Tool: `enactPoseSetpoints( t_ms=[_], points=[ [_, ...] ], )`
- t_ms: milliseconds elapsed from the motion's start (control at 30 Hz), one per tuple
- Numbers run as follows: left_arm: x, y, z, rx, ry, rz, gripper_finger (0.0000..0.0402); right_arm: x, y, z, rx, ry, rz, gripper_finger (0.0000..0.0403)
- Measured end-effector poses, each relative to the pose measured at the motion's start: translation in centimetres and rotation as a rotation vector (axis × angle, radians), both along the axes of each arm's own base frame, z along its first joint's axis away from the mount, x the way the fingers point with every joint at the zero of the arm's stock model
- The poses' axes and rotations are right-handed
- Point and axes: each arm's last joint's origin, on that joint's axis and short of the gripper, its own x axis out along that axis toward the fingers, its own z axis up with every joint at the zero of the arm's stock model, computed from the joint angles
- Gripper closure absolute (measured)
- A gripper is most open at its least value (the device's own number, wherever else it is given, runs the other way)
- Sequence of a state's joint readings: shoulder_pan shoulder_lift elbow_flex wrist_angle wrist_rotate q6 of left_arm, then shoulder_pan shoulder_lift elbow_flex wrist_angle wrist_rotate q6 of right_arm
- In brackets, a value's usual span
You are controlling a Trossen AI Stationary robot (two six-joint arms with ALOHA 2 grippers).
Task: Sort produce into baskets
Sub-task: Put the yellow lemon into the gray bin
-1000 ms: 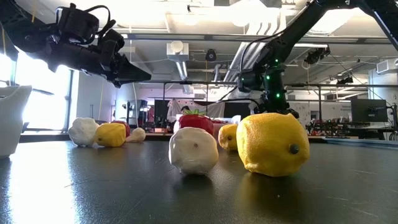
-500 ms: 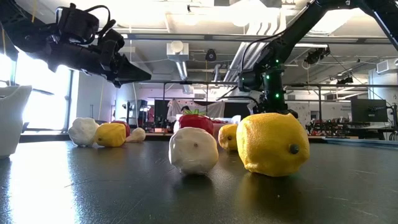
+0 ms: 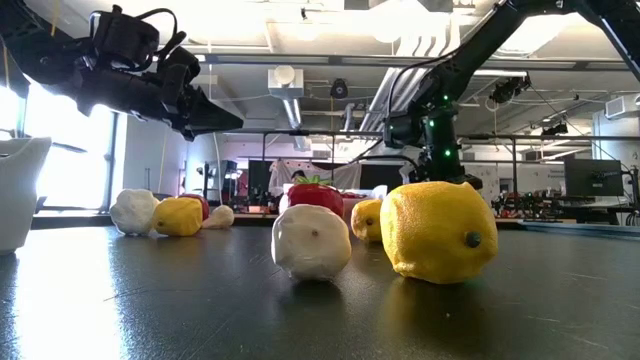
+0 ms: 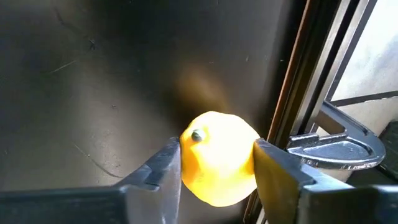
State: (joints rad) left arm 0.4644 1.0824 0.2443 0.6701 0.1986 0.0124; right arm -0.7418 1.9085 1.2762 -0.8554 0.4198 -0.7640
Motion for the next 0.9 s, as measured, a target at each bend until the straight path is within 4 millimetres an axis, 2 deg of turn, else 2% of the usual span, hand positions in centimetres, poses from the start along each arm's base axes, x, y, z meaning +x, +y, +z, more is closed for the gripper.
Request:
enactPoseSetpoints(
  t_ms=[100,267,467,600,767,900],
  points=[
    [0.0,0.0,0.0,0.0,0.0,-0.001,0.0402,0.0,0.2,0.5,-0.022,-0.008,-0.019,0.0269],
    [0.0,0.0,0.0,-0.013,-0.002,0.001,0.0402,-0.1,1.2,2.3,-0.017,-0.081,-0.062,0.0271],
    [0.0,0.0,-0.1,-0.026,0.007,0.002,0.0402,-0.5,3.1,6.4,0.035,-0.34,-0.182,0.0272],
    [0.0,0.0,-0.1,-0.042,0.003,0.005,0.0402,-0.6,5.0,8.8,0.095,-0.533,-0.24,0.0272],
    [0.1,-0.3,-0.1,-0.041,0.002,-0.011,0.0402,-0.9,8.4,9.4,0.138,-0.72,-0.242,0.0272],
    [0.3,-0.8,0.0,-0.046,-0.011,-0.049,0.0402,-0.5,11.0,8.4,0.18,-0.904,-0.252,0.0272]
  ],
)
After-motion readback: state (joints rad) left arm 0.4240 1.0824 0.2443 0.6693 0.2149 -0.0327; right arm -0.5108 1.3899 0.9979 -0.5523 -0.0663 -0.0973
